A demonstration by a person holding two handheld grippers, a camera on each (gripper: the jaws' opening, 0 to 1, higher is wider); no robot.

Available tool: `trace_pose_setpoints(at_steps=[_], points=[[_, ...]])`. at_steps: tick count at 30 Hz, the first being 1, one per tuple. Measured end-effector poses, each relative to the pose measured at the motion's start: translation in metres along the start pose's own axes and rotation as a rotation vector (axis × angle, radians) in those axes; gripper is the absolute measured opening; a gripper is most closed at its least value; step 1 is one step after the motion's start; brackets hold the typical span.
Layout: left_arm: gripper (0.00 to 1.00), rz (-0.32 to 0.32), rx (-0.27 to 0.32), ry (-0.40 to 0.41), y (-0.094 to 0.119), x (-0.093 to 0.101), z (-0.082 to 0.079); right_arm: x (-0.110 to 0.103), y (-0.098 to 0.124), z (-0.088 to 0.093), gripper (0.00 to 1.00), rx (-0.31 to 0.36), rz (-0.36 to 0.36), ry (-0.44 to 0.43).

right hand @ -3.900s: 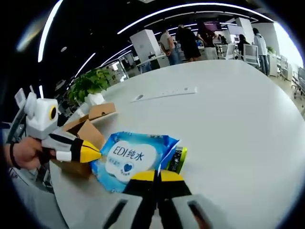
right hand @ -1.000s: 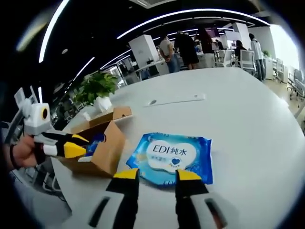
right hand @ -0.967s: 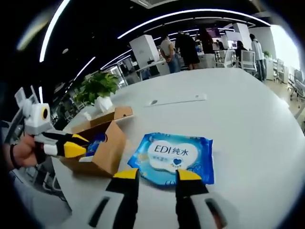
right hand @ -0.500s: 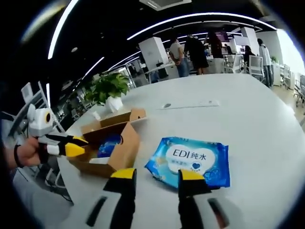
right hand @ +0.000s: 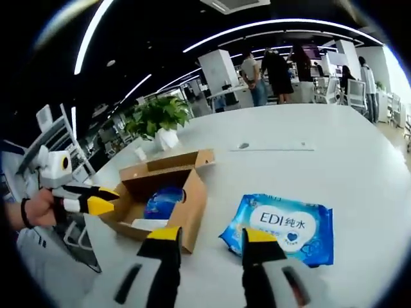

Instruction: Operate the shoe box by opening the lid, removing the specified soft item, and placing it in the target area until the item is outside and the box remains undamaged.

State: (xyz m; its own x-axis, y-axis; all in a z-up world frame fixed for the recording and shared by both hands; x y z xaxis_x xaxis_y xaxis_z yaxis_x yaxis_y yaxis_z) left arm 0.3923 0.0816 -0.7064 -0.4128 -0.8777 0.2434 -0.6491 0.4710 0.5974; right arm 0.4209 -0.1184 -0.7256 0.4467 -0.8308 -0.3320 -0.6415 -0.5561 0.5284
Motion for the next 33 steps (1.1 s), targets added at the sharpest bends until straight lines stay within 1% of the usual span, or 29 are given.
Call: trace_pose_setpoints(at_steps=[5,11,20,24,26,33], points=[[0.31,-0.015,0.008,0.005,0.011,-0.008,0.004,-0.014,-0.008,0.002,0.35,-0.014,-0.021,0.014],[0.32,-0.037,0.017,0.031,0.023,-0.022,0.01,-0.029,-0.018,0.001,0.36,-0.022,-0.049,0.018],[0.33,-0.042,0.036,0.037,0.035,-0.03,0.011,-0.057,-0.036,0.003,0.38,-0.045,-0.098,0.037],[0.35,-0.046,0.032,0.037,0.039,-0.036,0.015,-0.066,-0.043,0.003,0.39,-0.054,-0.116,0.054],[0.38,-0.05,0.025,0.036,0.041,-0.041,0.019,-0.069,-0.046,0.003,0.41,-0.057,-0.122,0.06],[0.41,-0.062,0.01,0.047,0.052,-0.056,0.031,-0.079,-0.056,0.003,0.44,-0.078,-0.143,0.092]])
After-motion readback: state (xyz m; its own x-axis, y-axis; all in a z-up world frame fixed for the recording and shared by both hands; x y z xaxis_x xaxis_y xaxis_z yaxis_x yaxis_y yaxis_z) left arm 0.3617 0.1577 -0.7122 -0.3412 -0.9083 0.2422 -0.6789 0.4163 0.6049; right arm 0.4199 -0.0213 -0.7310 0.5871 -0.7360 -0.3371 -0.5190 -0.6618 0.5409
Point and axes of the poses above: the point that each gripper's makers call its tool centre point, and the gripper's own axes: y roughly backward along the fingers, x roughly to its right, z roughly out of its underside, the point moved 1 cm from there along y, roughly backward along the fingers
